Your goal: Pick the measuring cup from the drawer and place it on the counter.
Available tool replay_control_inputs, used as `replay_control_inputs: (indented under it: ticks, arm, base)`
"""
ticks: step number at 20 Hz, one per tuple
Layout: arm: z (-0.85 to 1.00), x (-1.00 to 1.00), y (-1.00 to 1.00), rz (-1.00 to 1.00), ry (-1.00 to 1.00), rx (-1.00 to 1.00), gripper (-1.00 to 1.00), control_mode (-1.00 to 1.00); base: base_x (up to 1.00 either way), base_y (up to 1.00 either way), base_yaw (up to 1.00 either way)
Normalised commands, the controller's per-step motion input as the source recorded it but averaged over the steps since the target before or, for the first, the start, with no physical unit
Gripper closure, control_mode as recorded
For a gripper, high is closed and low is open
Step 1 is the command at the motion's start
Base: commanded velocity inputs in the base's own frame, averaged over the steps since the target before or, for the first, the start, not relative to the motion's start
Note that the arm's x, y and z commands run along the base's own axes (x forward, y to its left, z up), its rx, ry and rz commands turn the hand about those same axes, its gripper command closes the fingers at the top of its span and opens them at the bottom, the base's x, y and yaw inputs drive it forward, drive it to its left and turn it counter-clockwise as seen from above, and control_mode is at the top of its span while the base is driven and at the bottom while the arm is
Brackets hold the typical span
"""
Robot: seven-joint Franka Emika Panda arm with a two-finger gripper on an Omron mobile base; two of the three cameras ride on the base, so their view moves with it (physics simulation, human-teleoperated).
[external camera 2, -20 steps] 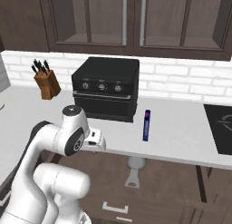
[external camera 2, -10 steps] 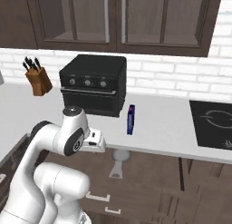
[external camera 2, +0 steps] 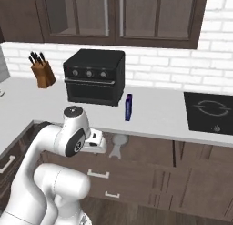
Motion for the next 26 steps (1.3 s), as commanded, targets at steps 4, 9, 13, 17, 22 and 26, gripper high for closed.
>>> replay_control_inputs:
  ticks: [4,9,13,17,22,26]
  arm:
    - [0.00,0.00,0.00,0.00,0.00,0.00,-1.00,1.00]
    - [-0.05,0.35,0.00,0.00,0.00,0.00,-1.00,-1.00]
    - [-0.07,0.83,0.00,0.00,0.00,0.04,-1.00,-1.00]
    - [-0.10,0.85,0.00,0.01,0.00,0.05,-1.00,-1.00]
    - [-0.30,0.62,0.00,0.00,0.03,0.01,-1.00,-1.00]
    - [-0.37,0.47,0.00,0.00,0.05,0.00,-1.00,-1.00]
  base:
    - [-0.25,0.00,0.00]
    - [0.04,0.00,0.00]
    - [0.00,0.00,0.00]
    - [0.00,0.00,0.00]
    - [0.00,0.00,0.00]
    - [0.00,0.00,0.00]
